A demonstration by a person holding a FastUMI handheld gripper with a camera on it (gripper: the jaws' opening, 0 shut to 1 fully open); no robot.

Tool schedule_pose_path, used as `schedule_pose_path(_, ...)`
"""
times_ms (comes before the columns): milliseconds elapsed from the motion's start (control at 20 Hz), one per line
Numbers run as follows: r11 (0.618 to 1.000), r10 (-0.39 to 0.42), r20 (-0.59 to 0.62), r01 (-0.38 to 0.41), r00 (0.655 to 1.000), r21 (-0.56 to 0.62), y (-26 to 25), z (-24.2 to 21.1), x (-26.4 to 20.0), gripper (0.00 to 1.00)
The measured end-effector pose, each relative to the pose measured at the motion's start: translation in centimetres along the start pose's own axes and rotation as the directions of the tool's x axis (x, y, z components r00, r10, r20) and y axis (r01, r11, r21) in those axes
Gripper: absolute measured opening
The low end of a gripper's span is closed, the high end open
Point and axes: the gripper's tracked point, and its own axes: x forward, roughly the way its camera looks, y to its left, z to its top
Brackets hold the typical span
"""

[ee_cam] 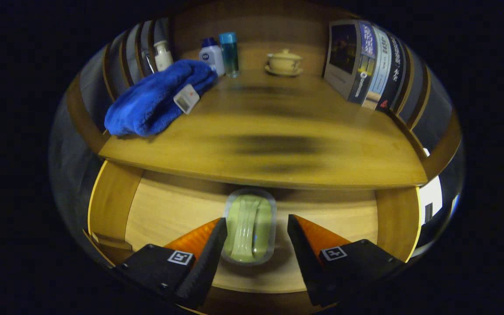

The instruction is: Pull open the drawer, take out the items inside it, and place them on the countertop above the cabinet.

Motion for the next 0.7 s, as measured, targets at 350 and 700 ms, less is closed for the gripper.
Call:
schedule_pose_path(350,0.997,0.045,-0.028,-0.043,0.999,0.068,0.8,-0.3,0.9,0.54)
schedule_pose_path(700,0.978,0.179,0.017,-0.18,0.984,0.107,2.3,-1.6,-2.5,0.23)
